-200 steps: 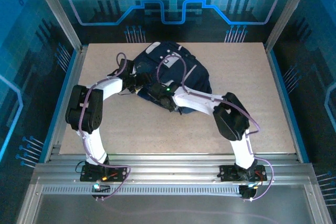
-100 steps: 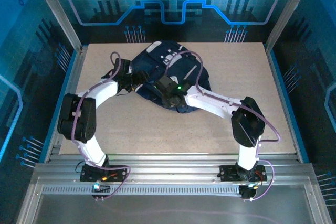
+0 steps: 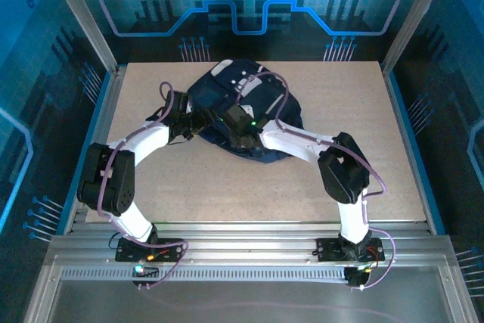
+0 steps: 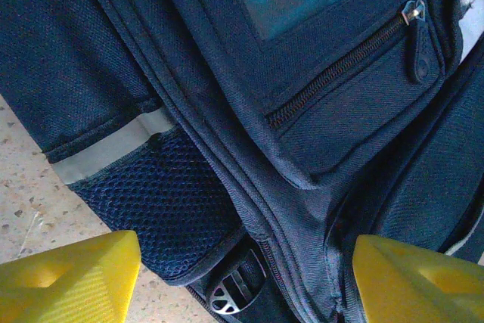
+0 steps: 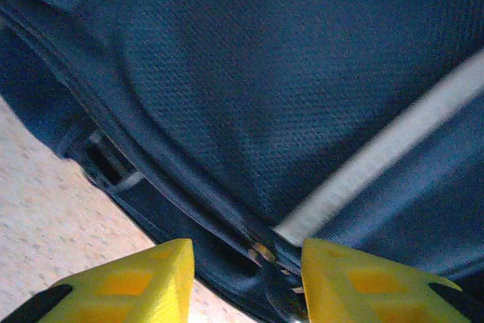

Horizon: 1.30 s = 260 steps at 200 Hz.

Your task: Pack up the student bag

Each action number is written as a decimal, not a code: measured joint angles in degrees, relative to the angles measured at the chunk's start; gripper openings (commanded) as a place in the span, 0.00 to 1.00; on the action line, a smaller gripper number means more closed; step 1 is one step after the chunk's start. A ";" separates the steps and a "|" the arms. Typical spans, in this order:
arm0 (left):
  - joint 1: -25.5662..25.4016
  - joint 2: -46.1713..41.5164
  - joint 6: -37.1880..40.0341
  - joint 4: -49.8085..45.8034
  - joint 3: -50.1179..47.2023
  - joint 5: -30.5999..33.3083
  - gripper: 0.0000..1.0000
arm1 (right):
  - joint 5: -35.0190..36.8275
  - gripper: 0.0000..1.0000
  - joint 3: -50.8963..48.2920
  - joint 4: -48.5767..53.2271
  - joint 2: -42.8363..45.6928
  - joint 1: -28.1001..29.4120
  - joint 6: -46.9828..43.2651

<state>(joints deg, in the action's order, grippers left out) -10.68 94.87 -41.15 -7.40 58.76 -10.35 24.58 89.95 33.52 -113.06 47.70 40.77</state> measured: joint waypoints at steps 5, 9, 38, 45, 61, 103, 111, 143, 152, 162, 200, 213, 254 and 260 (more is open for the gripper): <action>0.00 0.00 -0.13 0.00 0.00 0.00 0.76 | 0.57 0.41 1.09 0.07 -0.52 0.22 -0.81; 0.00 0.00 -0.15 0.00 0.00 -0.02 0.76 | 1.05 0.41 1.92 0.04 -0.92 0.28 -1.27; -0.02 -0.04 -0.63 0.00 0.00 0.00 0.76 | 3.56 0.41 6.10 1.88 -4.02 0.26 -3.72; -0.04 -0.11 -0.76 -0.02 -0.02 0.00 0.76 | 4.00 0.42 6.29 2.23 -4.52 0.24 -3.87; -0.24 -0.74 -0.94 -0.02 -0.17 0.02 0.76 | 5.01 0.42 6.25 3.93 -4.94 0.26 -4.46; -2.12 -2.82 -0.98 0.00 -0.59 0.00 0.76 | 6.05 0.42 4.70 5.07 -4.66 0.24 -5.01; -2.60 -2.91 -0.98 -0.02 -0.59 0.00 0.76 | 5.66 0.42 3.72 4.98 -4.24 0.24 -5.33; -4.17 -3.02 -1.01 -0.22 -0.59 0.00 0.76 | 3.74 0.37 -1.03 5.51 -0.96 0.24 -6.34; -4.57 -3.02 -1.01 -0.33 -0.59 0.02 0.76 | 3.65 0.34 -2.01 5.64 -0.04 0.24 -6.38; -4.98 -3.02 -1.01 -0.37 -0.57 0.02 0.76 | 3.72 0.33 -2.80 5.92 0.70 0.24 -6.40; -7.06 -2.69 -2.01 -0.85 0.98 0.02 0.76 | 3.30 0.27 -4.07 5.42 0.85 -0.48 -6.97; -7.82 -2.25 -2.32 -0.83 2.01 0.02 0.76 | 3.02 0.28 -4.07 5.03 0.52 -0.94 -7.43; -8.79 0.11 -2.95 -0.59 3.58 0.02 0.76 | 2.36 0.33 -4.00 3.63 -2.23 -1.27 -8.48; -8.76 0.74 -3.26 -0.57 3.80 0.07 0.76 | 2.36 0.33 -3.89 3.48 -2.69 -1.29 -8.50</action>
<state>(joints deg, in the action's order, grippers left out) -19.44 95.61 -44.40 -7.97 62.57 -10.28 26.94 86.06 36.99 -115.74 46.41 32.27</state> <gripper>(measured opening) 0.759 0.330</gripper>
